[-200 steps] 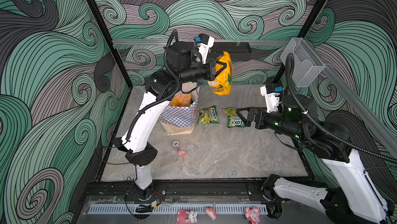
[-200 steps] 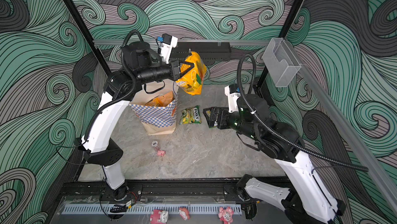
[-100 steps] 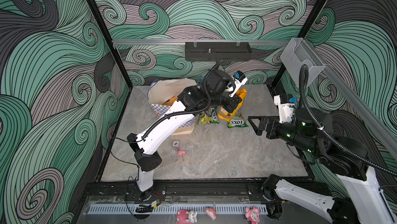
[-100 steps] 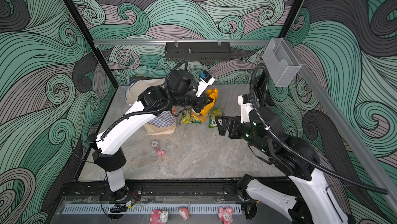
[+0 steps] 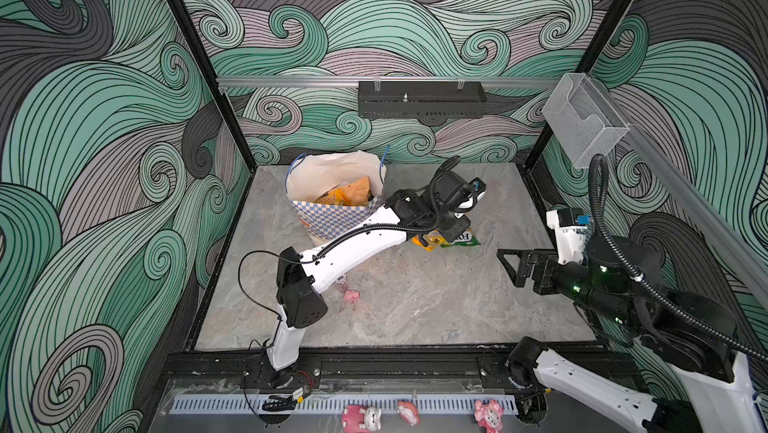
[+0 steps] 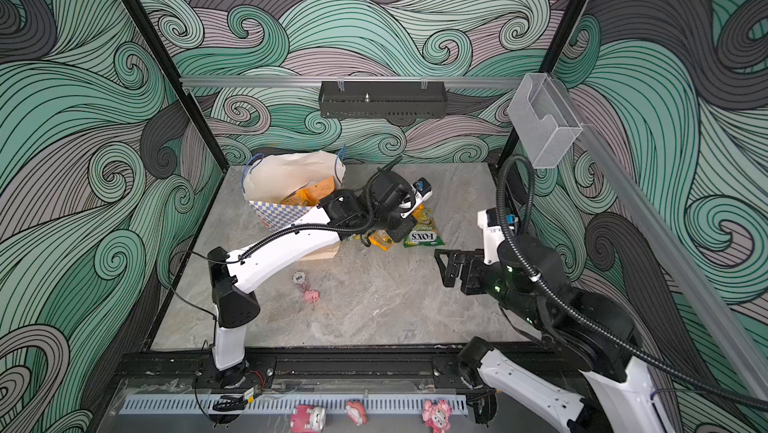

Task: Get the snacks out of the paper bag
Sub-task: 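Carry the yellow bag beside the FOX'S bags and release it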

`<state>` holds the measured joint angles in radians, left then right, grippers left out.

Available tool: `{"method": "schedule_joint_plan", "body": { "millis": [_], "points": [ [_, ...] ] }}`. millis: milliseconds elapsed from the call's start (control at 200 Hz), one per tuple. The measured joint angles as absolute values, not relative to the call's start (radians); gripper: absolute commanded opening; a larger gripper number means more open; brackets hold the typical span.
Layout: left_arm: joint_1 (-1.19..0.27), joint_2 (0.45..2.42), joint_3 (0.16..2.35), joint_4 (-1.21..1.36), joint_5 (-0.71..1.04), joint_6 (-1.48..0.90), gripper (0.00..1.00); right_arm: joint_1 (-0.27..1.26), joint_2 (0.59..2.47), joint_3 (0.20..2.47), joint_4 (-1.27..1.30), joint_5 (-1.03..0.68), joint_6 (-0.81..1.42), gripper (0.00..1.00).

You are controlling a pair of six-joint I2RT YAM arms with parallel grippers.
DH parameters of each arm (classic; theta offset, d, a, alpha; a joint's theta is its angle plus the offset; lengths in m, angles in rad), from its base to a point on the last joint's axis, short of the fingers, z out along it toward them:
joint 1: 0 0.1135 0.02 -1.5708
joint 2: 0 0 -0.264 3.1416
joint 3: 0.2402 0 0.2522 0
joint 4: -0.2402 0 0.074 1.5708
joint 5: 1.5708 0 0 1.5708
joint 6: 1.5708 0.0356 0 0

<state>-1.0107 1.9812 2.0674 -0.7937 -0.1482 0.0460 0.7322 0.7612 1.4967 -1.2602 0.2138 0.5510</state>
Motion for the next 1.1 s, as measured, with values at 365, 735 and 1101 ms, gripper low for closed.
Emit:
{"method": "schedule_joint_plan", "body": {
  "millis": [365,735,1101],
  "points": [
    [-1.010,2.061,1.905,-0.637,-0.306,0.023,0.00,0.732,0.742,1.483,-1.275,0.207,0.561,0.99],
    [-1.010,2.118,1.790,-0.537,-0.303,-0.027,0.00,0.732,0.742,1.477,-1.284,0.165,0.573,0.99],
    [-1.009,2.151,1.773,-0.511,-0.264,-0.079,0.21,0.732,0.741,1.448,-1.284,0.149,0.580,0.99]
  ]
}}
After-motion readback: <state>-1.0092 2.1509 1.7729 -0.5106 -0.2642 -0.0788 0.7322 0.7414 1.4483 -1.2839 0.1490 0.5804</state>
